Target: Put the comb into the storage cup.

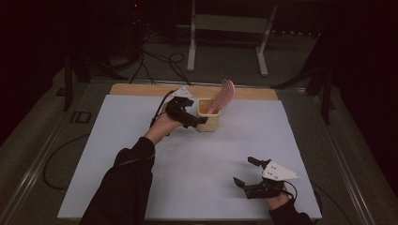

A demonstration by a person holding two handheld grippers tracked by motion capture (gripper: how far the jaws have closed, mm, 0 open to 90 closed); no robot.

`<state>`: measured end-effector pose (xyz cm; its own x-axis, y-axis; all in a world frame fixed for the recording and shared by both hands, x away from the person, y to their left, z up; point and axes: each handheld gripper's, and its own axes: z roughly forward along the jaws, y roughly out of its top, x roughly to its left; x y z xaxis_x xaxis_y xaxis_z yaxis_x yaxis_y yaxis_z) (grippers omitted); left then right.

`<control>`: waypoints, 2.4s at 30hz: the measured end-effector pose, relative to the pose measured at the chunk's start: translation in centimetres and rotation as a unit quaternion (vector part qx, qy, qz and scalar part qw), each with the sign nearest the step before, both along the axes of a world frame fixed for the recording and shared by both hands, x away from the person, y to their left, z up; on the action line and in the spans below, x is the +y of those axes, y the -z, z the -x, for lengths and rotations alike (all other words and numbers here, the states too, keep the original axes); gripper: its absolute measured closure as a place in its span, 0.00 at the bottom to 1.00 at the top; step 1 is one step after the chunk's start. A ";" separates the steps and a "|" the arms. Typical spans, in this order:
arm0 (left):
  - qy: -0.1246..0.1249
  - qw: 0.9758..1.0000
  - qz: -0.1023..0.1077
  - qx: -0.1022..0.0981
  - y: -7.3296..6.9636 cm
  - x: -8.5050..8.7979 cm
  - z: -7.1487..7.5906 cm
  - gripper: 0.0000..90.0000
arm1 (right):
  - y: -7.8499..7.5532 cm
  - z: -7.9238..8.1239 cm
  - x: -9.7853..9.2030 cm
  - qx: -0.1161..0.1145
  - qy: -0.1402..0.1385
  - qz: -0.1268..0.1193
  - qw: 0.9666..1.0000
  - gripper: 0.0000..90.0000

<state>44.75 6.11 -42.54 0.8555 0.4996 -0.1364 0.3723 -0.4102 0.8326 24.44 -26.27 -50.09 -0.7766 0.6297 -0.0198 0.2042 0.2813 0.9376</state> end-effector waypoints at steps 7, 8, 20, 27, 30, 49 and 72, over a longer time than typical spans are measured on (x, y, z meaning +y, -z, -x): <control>0.008 1.000 -0.008 0.000 -0.2 1.0 1.0 0.00 | 0.0 0.0 0.2 0.002 0.000 0.002 1.000 0.10; 0.010 1.000 -0.006 0.001 -0.2 1.2 1.2 0.00 | 0.0 0.0 0.2 0.002 0.000 0.003 1.000 0.10; 0.021 1.000 -0.012 -0.006 -0.3 3.3 3.1 0.00 | 0.0 0.1 0.2 0.001 0.000 0.003 1.000 0.10; 0.017 1.000 -0.018 -0.005 0.2 4.8 4.3 0.00 | 0.0 0.0 0.3 -0.001 -0.001 0.004 1.000 0.10; 0.013 1.000 -0.018 -0.005 0.5 5.4 4.8 0.00 | 0.0 0.0 0.3 0.001 -0.001 0.004 1.000 0.10; -0.003 1.000 -0.027 -0.008 1.3 9.6 7.9 0.00 | 0.0 0.0 0.5 0.000 -0.002 0.008 1.000 0.10; -0.028 0.999 -0.034 0.005 4.0 14.4 12.8 0.00 | 0.1 -0.1 0.7 0.002 -0.003 0.011 1.000 0.10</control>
<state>31.95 20.54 -46.57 0.8242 0.5558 -0.1090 0.4048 -0.4434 0.7997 24.54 -25.61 -50.18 -0.7811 0.6237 -0.0297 0.2063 0.3026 0.9305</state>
